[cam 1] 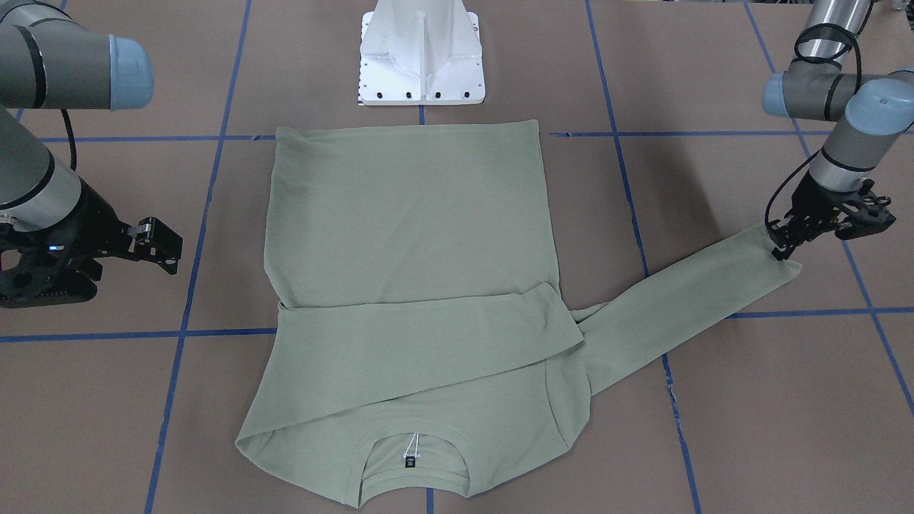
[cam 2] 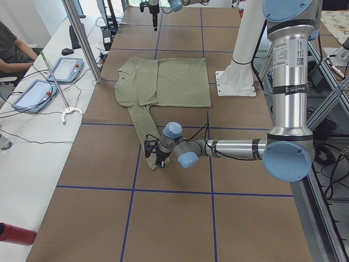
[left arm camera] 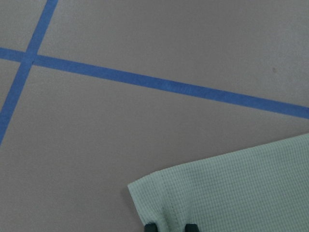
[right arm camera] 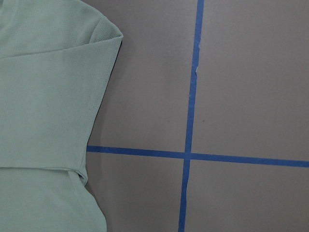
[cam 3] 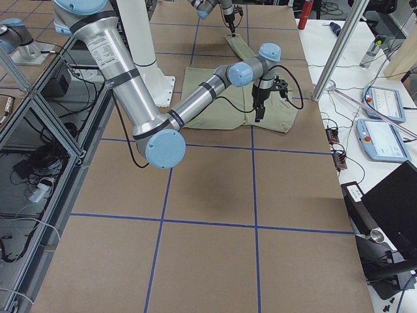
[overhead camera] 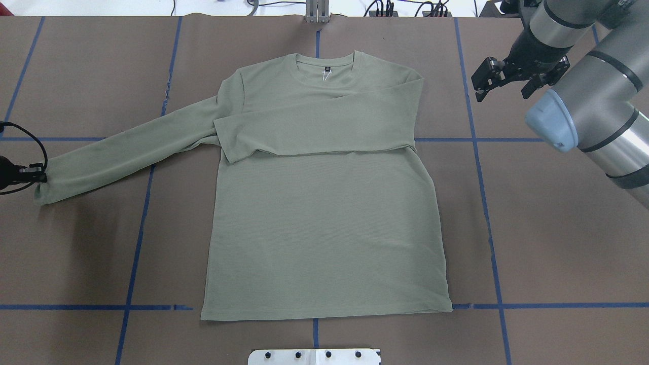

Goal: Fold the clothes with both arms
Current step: 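Lift the other sleeve with the left gripper and fold it across the shirt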

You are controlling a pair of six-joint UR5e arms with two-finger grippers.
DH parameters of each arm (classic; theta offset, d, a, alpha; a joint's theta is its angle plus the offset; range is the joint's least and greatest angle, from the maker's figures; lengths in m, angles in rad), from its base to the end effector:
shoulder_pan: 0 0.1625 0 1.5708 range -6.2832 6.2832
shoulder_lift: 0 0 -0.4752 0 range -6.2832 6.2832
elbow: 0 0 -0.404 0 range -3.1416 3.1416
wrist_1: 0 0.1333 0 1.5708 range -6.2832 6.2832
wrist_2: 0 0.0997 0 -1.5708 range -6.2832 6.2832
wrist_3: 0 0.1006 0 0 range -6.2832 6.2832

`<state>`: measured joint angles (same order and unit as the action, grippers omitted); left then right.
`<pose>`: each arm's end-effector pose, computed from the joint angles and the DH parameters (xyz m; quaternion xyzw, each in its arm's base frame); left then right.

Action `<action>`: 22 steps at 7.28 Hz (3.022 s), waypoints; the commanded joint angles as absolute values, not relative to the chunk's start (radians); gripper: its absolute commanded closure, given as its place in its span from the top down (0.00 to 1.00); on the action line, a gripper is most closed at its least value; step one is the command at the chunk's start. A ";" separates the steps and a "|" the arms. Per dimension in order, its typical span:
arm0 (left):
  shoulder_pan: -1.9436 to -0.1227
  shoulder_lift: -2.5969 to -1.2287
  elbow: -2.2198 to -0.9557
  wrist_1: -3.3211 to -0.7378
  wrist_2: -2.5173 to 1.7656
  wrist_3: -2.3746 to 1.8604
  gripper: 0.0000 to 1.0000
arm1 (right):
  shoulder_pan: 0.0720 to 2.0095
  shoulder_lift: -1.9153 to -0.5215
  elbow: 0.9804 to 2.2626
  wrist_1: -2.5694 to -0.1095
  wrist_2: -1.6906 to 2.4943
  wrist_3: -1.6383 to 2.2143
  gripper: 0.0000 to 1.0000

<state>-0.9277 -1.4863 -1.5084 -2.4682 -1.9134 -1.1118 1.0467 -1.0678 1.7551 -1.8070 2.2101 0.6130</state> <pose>0.2185 -0.4575 0.6964 0.1088 0.3791 -0.1521 0.9062 -0.2700 -0.6135 0.3517 0.0140 -0.3724 -0.0291 0.9275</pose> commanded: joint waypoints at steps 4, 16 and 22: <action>-0.928 -1.543 -1.897 -2.015 -1.977 -1.112 0.00 | 1.068 -1.138 1.791 -1.798 2.224 0.607 1.00; -0.844 -2.749 -1.293 -1.880 -2.134 -1.817 0.00 | 1.167 -1.474 1.960 -1.796 2.220 0.453 1.00; -0.643 -2.747 -1.025 -2.189 -1.852 -1.867 0.00 | 1.167 -1.460 1.957 -1.796 2.229 0.466 1.00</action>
